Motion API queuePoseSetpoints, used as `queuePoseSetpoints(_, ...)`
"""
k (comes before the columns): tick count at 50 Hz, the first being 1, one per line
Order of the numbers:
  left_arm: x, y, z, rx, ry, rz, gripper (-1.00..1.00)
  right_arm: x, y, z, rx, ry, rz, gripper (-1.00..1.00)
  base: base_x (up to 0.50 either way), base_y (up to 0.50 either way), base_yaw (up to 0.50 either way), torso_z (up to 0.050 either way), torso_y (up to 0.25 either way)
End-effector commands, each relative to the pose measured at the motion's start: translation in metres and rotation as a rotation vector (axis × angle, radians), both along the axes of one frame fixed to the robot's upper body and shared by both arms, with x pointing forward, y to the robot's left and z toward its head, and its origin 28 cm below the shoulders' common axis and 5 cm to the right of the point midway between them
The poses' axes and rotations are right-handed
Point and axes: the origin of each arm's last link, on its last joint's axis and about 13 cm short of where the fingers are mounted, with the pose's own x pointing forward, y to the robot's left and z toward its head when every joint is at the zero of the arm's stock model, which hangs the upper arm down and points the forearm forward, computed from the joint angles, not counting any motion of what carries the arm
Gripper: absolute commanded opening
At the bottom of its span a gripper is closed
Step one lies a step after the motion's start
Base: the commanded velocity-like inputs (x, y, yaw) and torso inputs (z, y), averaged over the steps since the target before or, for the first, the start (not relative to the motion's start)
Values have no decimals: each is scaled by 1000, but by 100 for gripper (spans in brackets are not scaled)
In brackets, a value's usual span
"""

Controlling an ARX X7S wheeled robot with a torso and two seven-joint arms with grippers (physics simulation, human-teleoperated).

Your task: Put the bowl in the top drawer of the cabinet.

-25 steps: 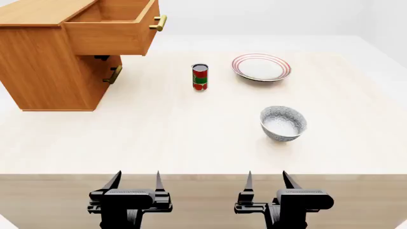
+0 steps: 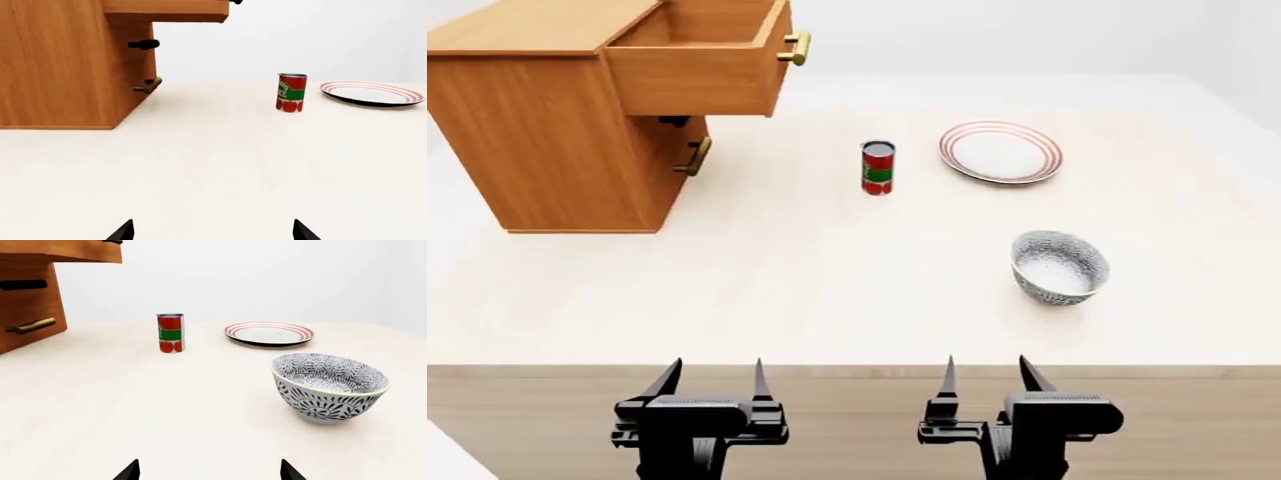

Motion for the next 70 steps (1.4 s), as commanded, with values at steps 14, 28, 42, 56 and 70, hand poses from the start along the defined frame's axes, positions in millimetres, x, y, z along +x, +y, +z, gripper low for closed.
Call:
queuePoseSetpoints(14, 1, 0, 0, 0, 6, 0, 100, -2, -1, -1, -6, 0, 7, 100, -1, 431, 0, 0, 0)
queuePoseSetpoints(28, 1, 0, 0, 1, 7, -3, 100, -1, 0, -1, -13, 2, 13, 100, 0, 500, 0, 0, 0)
queuePoseSetpoints(42, -1, -1, 0, 14, 6, -17, 100, -1, 1, 0, -9, 0, 8, 100, 0, 321, 0, 0, 0)
queuePoseSetpoints(56, -14, -6, 42, -40, -14, -116, 100, -24, -4, 31, -29, 47, 33, 100, 0, 0, 0, 0, 0)
queuePoseSetpoints(70, -43, -11, 138, -53, -188, -310, 100, -48, -6, 145, -100, -31, 118, 100, 0, 0, 0, 0, 0)
